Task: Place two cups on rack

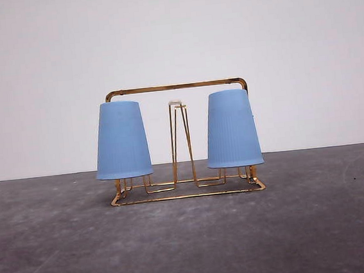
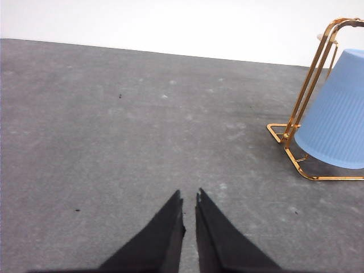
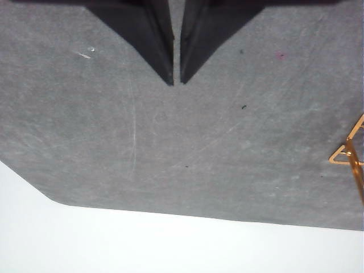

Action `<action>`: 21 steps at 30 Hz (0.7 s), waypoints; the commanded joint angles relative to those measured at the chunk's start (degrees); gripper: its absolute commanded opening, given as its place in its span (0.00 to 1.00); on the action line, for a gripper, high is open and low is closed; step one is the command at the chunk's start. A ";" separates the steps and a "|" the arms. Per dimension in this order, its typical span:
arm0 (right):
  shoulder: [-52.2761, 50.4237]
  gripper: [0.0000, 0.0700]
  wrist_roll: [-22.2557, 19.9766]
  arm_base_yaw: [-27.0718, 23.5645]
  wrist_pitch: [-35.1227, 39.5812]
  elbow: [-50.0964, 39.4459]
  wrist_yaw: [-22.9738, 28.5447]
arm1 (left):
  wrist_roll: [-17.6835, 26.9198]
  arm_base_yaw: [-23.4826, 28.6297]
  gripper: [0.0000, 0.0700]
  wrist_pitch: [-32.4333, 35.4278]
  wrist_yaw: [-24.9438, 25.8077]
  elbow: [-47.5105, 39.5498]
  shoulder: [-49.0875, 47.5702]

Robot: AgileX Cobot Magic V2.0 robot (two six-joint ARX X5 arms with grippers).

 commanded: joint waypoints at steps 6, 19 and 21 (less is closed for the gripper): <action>0.07 0.02 -0.24 -0.09 0.55 -0.20 0.05 | -0.02 -0.02 0.03 -0.37 -0.13 -0.85 -0.07; 0.07 0.02 -0.24 -0.09 0.55 -0.20 0.04 | -0.02 -0.02 0.03 -0.37 -0.13 -0.85 -0.07; 0.07 0.02 -0.24 -0.09 0.55 -0.20 0.06 | -0.02 -0.02 0.03 -0.37 -0.13 -0.85 -0.07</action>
